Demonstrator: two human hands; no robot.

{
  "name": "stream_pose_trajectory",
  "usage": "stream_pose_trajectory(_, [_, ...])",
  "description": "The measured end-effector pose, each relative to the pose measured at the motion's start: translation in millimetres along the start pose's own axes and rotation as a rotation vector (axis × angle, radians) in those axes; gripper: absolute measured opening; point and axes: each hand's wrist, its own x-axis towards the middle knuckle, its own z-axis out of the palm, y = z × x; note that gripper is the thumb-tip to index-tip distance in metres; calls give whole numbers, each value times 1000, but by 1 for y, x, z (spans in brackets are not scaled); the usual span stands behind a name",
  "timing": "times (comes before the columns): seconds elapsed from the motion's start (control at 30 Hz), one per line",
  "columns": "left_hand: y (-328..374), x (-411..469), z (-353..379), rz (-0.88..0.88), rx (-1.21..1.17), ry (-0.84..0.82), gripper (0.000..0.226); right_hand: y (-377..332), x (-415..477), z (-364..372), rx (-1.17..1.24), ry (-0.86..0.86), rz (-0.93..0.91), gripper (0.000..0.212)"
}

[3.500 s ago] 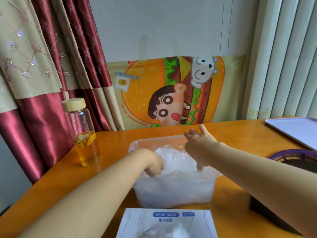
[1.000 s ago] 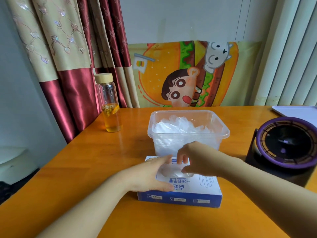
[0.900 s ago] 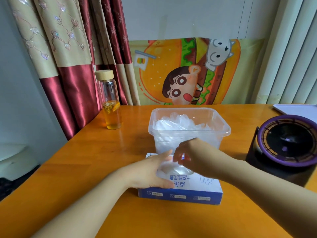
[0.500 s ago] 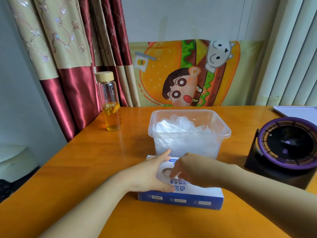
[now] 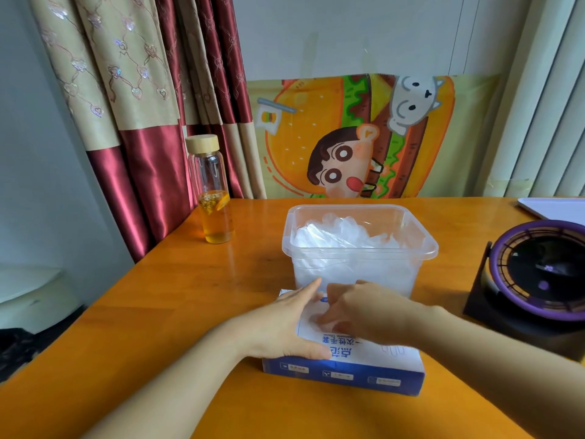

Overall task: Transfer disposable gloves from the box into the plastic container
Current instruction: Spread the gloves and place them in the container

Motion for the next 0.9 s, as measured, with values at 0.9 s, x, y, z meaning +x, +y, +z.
stream_pose_trajectory(0.9, [32, -23, -45, 27, -348, 329, 100, 11, -33, -104, 1324, 571, 403, 22])
